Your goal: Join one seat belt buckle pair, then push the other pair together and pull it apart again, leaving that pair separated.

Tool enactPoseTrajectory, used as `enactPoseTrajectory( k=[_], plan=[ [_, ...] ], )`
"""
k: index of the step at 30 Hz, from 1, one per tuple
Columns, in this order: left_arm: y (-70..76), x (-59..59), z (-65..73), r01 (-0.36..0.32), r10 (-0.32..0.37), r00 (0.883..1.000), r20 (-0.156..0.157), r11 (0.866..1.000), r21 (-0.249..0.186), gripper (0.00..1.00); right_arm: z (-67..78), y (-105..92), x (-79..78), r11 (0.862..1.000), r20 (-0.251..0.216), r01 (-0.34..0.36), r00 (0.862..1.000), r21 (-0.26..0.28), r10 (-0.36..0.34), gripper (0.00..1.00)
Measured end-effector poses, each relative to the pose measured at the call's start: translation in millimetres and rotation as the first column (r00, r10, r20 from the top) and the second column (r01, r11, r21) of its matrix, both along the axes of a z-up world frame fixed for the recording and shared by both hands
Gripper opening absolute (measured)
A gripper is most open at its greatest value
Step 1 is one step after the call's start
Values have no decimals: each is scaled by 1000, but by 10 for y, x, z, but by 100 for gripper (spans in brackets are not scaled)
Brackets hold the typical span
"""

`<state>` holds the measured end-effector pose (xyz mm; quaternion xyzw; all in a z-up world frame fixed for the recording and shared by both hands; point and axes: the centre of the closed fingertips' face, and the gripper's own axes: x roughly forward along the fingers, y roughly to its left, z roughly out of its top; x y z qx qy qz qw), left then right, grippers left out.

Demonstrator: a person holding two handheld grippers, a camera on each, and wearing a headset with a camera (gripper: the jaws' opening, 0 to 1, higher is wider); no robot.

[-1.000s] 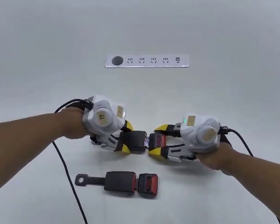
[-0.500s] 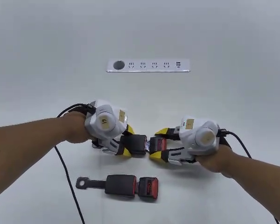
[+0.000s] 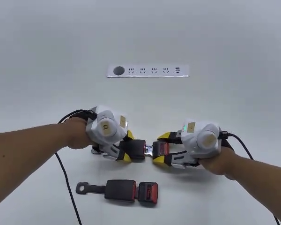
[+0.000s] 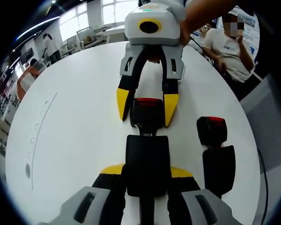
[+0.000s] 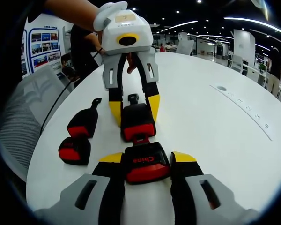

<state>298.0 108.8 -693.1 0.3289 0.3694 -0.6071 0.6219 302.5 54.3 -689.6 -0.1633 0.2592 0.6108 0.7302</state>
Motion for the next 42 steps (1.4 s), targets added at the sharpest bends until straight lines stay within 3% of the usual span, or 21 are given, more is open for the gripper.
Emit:
enactPoseTrajectory(
  k=[13,42],
  plan=[
    [-14,-8,14,-21,21,1000,-2,1000,-5,34,-5,-75,-14,1000,-1,-7,1000,-6,7,36],
    [1,2,-3,-30,30,1000,-3,1000,-4,34,23,-812,-47,998,6,21,1000,-68,-20,36]
  ],
)
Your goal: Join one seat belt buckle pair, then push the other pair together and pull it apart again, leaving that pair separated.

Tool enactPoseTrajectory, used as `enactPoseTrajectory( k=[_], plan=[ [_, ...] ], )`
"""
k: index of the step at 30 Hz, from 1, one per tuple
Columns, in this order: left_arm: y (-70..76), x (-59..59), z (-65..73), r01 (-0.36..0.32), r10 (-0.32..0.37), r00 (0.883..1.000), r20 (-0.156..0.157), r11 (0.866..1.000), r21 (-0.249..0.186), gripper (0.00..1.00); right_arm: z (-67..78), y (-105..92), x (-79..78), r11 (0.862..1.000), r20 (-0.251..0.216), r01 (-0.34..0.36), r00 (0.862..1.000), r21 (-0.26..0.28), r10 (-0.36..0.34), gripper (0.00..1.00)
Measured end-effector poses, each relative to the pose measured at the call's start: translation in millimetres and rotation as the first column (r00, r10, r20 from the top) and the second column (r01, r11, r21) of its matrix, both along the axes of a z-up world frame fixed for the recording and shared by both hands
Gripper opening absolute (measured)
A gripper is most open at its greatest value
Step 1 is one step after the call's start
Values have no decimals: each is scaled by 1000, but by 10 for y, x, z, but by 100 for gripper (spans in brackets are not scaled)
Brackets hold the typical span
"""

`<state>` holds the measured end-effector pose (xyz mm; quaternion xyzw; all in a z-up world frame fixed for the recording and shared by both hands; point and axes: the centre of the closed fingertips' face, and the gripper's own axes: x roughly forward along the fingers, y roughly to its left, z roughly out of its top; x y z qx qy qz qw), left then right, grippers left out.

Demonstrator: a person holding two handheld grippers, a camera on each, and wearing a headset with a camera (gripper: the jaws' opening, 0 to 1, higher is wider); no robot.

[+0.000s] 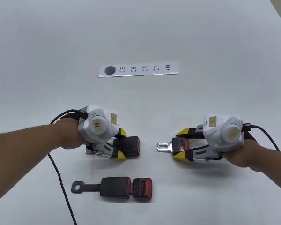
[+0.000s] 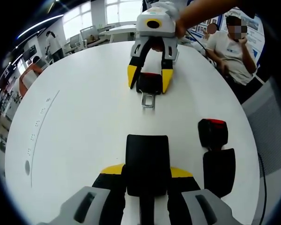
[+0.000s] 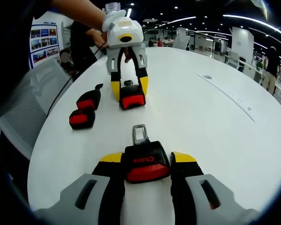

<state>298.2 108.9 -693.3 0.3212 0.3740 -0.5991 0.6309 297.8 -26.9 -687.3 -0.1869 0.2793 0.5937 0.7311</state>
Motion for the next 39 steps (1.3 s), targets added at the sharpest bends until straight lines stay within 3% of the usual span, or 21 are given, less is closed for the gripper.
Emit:
enactPoseTrajectory(
  k=[9,15,39],
  plan=[
    [-21,-20,26,-1,1,1000,-1,1000,0,34,25,-212,-11,1000,-3,19,1000,-16,-19,36],
    [-16,-19,16,0,0,1000,-1,1000,-1,34,-18,-328,60,999,-3,23,1000,-28,-23,36],
    [-19,-19,9,-5,5,1000,0,1000,12,35,-54,-517,-5,996,-2,76,997,-45,-77,37]
  ],
)
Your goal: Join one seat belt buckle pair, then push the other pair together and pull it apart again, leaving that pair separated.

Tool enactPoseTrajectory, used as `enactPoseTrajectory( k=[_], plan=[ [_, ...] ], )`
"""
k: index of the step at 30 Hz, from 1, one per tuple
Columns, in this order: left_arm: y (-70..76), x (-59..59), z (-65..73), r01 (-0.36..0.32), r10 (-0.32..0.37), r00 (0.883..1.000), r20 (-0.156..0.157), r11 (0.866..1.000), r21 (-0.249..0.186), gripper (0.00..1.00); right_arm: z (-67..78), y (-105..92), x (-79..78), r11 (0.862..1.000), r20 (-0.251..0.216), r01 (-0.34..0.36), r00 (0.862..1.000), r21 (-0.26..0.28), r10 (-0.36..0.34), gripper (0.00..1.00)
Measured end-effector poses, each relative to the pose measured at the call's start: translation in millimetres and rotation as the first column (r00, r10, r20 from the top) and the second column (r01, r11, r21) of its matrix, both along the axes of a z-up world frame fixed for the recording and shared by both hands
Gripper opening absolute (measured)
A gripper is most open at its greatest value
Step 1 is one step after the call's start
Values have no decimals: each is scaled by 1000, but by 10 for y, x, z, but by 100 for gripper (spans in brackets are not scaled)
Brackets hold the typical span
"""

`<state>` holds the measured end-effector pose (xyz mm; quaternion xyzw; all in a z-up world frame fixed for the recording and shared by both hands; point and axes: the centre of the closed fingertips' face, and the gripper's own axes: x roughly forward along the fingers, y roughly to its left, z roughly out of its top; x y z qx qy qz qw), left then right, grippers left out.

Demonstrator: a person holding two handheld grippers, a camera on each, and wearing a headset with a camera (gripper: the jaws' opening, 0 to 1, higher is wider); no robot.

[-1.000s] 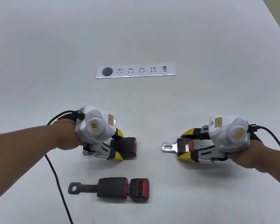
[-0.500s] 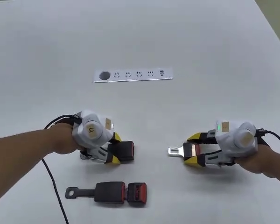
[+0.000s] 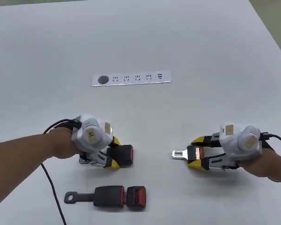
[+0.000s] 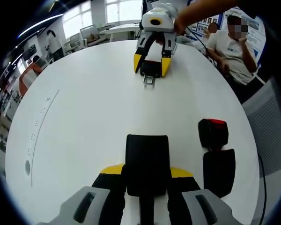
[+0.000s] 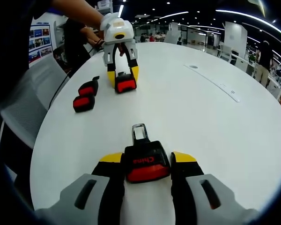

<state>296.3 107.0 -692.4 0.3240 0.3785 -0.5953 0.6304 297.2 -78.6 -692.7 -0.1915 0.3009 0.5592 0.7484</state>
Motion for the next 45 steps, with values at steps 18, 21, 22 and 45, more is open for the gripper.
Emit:
enactPoseTrajectory(
  k=[18,21,22,45],
  plan=[
    [-4,-82,18,30,-29,999,-22,999,40,42,0,-43,14,998,8,-2,1000,-61,3,37],
    [-33,-133,26,-3,4,999,-47,1000,26,52,-3,-56,17,994,-12,76,997,-76,-77,37],
    [-19,-124,14,-20,22,999,-41,999,32,57,6,-47,15,994,-18,93,995,-65,-94,38],
    [95,-19,888,-525,551,835,-6,793,-310,100,691,-13,117,792,123,587,785,170,-608,78]
  ],
)
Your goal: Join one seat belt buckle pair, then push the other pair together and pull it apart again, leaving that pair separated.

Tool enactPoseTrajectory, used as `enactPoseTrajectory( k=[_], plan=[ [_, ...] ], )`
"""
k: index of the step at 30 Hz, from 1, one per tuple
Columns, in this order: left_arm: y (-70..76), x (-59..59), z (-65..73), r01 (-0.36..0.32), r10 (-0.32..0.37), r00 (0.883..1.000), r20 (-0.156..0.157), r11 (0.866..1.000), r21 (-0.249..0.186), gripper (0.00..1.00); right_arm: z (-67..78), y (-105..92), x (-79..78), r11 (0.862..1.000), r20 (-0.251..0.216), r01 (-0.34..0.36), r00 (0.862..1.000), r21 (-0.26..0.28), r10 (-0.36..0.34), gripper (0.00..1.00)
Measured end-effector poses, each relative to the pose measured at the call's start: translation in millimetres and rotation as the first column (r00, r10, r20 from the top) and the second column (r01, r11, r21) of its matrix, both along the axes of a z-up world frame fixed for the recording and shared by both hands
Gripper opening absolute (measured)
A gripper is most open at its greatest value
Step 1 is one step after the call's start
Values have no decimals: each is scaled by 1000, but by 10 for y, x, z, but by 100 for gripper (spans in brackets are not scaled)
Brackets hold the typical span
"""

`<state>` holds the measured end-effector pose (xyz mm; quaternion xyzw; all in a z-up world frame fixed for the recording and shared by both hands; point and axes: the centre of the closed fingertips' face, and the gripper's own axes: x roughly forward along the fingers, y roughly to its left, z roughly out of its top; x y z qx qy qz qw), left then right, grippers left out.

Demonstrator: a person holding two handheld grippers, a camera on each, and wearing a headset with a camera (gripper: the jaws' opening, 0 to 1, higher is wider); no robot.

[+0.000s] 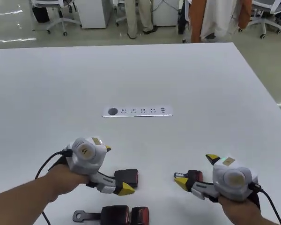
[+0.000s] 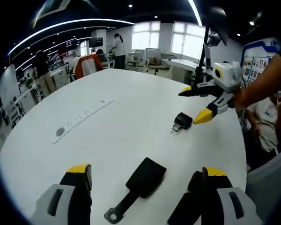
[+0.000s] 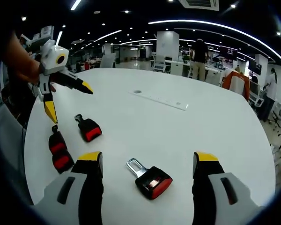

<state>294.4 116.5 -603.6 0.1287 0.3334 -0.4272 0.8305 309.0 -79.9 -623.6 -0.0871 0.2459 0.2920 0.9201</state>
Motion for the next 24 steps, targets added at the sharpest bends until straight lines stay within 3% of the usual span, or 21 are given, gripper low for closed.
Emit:
enactPoseTrajectory(
  k=[4,8,13,18,20,24],
  plan=[
    [198,-151,18,-34,34,999,6,999,34,100,148,40,-150,1000,30,17,999,3,-17,79],
    [347,-183,123,-150,151,989,8,987,-54,100,214,29,-193,1000,33,29,999,9,-30,81],
    [525,-304,224,-187,190,982,22,979,-78,100,369,85,-370,999,52,49,997,23,-50,83],
    [686,-430,289,-230,235,971,43,968,-103,100,398,68,-417,997,52,71,996,41,-73,83],
    [716,-501,330,-246,253,966,49,962,-118,100,427,109,-533,996,59,75,995,39,-78,83],
    [797,-644,304,-238,246,967,61,965,-111,100,438,115,-631,994,63,99,993,49,-102,84]
  ],
)
